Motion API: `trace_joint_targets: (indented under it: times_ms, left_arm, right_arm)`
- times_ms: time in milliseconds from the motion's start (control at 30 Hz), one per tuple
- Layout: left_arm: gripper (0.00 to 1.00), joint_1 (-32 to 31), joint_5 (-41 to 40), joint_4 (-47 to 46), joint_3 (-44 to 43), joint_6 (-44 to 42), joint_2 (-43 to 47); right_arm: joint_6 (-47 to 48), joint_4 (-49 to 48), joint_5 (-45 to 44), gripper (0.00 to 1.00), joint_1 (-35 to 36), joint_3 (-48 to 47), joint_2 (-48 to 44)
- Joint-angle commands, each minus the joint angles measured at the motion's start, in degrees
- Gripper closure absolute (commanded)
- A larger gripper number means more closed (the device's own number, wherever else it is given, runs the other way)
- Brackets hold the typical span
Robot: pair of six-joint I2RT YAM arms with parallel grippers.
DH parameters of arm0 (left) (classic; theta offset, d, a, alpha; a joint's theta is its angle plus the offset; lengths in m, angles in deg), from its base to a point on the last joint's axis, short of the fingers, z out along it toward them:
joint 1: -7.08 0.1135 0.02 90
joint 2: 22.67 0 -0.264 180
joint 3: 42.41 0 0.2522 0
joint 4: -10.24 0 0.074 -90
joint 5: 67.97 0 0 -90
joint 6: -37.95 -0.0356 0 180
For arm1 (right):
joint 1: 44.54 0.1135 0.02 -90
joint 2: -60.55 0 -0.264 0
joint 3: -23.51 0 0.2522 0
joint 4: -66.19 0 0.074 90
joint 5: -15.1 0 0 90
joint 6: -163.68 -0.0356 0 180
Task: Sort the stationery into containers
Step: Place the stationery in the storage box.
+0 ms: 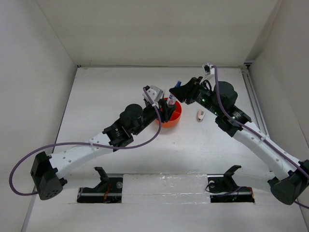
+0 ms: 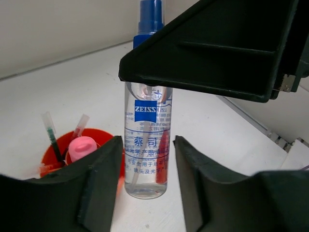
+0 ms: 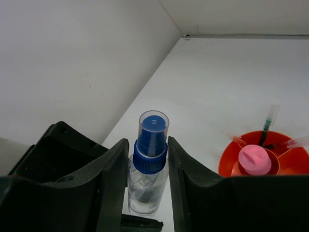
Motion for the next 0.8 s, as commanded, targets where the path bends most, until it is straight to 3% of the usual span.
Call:
trace_joint_targets:
  times_ms: [0, 100, 200, 333, 367, 700, 767]
  left_arm:
    - [0.54, -0.1, 1.8, -1.5, -0.4, -0.5, -0.5]
    - [0.41, -0.1, 1.3, -1.5, -0.4, -0.5, -0.5]
    - [0.35, -0.1, 0.7, -1.5, 0.2, -0.5, -0.5]
    - [0.11, -0.1, -0.5, -0.3, 0.2, -0.5, 0.6]
    - [0.0, -0.1, -0.5, 0.4, 0.2, -0.5, 0.6]
    - [0.0, -0.1, -7.0, 7.7, 0.2, 0.1, 1.6]
    - [0.0, -0.1, -12.3, 10.2, -0.4, 1.9, 2.2]
  right_arm:
    - [1.7, -5.3, 2.4, 1.0, 1.1, -0.7, -0.1]
    - [2.4, -6.5, 2.4, 1.0, 1.1, -0.2, -0.1]
    - [3.1, -7.2, 3.0, 1.0, 1.1, -0.2, 0.5]
    - [4.9, -7.7, 0.2, 1.0, 1.1, 1.1, 0.5]
    - [5.7, -7.7, -1.0, 1.0, 1.1, 1.1, 0.5]
    - [9.6, -9.5, -6.5, 1.0, -1.2, 1.7, 3.4]
    - [10.3, -9.5, -8.8, 1.0, -2.3, 1.7, 3.4]
